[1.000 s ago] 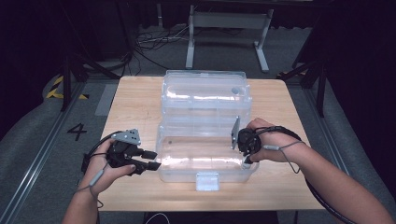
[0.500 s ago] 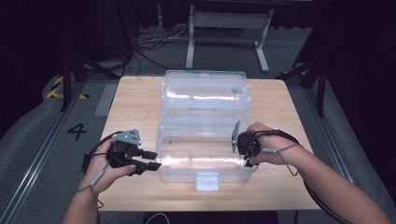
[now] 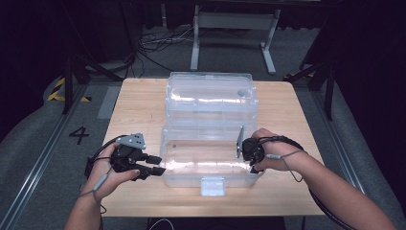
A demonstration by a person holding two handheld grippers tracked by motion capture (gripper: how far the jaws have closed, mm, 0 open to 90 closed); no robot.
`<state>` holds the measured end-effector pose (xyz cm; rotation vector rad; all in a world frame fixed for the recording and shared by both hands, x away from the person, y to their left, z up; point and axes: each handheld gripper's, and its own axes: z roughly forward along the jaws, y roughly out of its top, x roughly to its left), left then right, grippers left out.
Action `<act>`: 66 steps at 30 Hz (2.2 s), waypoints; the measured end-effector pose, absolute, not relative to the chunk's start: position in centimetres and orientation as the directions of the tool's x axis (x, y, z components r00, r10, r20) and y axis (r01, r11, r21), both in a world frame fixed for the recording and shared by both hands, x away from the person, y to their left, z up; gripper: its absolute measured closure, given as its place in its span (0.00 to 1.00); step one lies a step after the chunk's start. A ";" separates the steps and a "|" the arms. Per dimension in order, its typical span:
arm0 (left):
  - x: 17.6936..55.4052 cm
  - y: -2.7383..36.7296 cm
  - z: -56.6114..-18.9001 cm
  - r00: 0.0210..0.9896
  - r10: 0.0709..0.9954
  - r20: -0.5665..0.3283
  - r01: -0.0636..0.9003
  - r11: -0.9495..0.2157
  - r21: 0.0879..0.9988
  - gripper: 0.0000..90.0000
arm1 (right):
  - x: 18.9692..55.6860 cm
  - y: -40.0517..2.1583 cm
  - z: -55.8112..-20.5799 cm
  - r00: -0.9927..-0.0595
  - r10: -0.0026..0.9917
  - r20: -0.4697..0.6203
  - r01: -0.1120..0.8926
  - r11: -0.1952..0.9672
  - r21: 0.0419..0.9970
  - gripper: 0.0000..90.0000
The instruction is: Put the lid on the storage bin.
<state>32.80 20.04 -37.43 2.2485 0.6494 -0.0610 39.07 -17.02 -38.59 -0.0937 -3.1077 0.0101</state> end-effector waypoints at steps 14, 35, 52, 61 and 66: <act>32.8 20.0 -37.5 0.868 0.432 -0.244 0.472 -0.566 0.676 0.62 | 39.3 -16.9 -39.3 -0.997 0.070 0.038 0.069 0.997 -0.016 0.80; 33.0 20.1 -37.4 0.869 0.434 -0.238 0.469 -0.568 0.677 0.61 | 38.9 -17.1 -38.2 -0.994 0.105 0.039 0.106 0.994 0.034 0.71; 33.5 19.4 -37.3 0.874 0.431 -0.227 0.457 -0.566 0.686 0.59 | 36.3 -17.3 -35.3 -0.990 0.118 0.071 0.131 0.968 0.215 0.63; 33.7 19.7 -37.1 0.862 0.456 -0.222 0.463 -0.530 0.711 0.55 | 35.9 -16.5 -38.0 -0.991 0.104 0.080 0.120 0.964 0.238 0.69; 33.9 20.0 -37.1 0.848 0.477 -0.230 0.476 -0.497 0.725 0.54 | 35.8 -16.4 -39.1 -0.992 0.103 0.072 0.118 0.961 0.248 0.72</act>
